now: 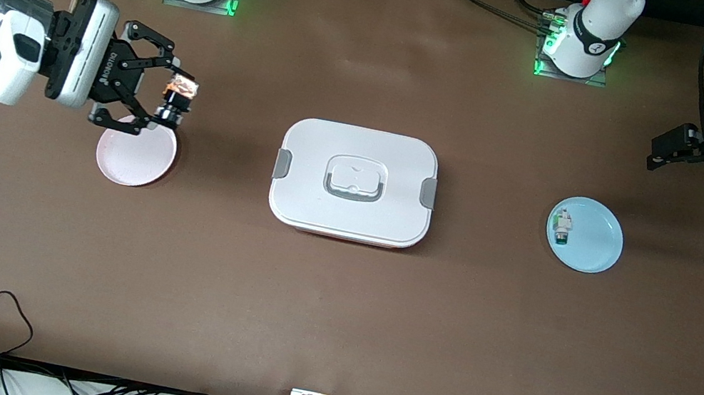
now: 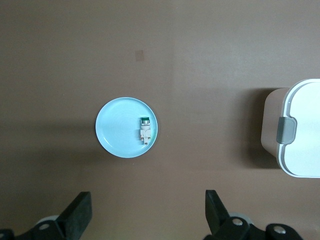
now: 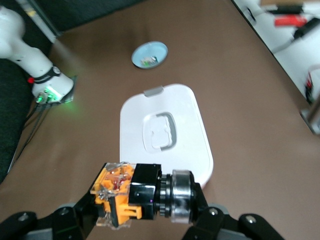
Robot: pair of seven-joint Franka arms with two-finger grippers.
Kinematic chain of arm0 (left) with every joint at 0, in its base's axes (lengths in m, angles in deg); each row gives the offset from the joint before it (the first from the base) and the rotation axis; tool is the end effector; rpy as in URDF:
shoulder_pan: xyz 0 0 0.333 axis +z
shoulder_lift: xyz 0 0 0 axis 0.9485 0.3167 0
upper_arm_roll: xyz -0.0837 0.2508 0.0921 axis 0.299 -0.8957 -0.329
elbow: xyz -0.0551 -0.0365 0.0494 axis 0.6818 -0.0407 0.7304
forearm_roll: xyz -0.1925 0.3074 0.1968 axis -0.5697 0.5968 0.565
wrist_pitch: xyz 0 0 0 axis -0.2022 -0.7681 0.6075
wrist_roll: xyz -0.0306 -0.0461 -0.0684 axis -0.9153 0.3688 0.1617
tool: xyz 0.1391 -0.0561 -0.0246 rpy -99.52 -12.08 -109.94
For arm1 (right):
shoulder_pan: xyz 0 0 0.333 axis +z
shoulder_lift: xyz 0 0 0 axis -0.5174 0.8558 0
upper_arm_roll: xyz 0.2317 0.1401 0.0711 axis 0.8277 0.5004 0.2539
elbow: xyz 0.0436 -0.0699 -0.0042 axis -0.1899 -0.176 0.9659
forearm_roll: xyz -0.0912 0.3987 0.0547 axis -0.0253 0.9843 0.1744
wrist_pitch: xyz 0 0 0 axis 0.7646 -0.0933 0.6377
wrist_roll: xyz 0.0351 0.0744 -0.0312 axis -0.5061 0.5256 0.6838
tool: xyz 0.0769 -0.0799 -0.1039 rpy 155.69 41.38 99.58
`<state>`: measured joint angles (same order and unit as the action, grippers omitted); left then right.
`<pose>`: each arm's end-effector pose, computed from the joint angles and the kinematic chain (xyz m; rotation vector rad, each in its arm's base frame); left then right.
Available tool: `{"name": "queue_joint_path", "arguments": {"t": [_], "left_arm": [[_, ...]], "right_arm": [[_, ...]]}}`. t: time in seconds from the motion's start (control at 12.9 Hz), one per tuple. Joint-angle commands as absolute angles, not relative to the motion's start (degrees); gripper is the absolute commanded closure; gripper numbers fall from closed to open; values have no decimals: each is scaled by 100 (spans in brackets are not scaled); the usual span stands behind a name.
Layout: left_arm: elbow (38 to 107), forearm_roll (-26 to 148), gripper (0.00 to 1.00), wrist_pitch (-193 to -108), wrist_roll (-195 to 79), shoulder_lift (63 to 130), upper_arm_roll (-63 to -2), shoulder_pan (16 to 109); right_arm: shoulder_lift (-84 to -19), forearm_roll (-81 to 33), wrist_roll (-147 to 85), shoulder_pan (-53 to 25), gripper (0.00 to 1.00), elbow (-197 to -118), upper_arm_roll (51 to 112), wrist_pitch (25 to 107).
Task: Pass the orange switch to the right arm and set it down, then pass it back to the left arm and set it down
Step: 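Carry the switch over the box with the right gripper while the left gripper approaches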
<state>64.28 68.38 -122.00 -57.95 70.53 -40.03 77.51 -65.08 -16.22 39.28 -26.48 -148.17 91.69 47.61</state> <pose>0.5656 -0.0515 0.5326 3.1121 0.0440 -0.0762 0.6076 0.1967 0.4952 -1.8805 -1.5147 -0.5021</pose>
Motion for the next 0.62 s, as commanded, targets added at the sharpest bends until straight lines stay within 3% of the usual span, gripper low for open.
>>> {"name": "queue_joint_path", "arguments": {"t": [0.0, 0.54], "left_arm": [[6307, 6792, 0, -12079, -5959, 7097, -3995, 7795], [6298, 6783, 0, -12000, -5941, 7123, -3995, 7778]], "right_arm": [[-6615, -613, 5117, -2659, 61, -15323, 9157, 4893], [-6395, 1787, 6422, -2344, 62, -15834, 9157, 5033]]}}
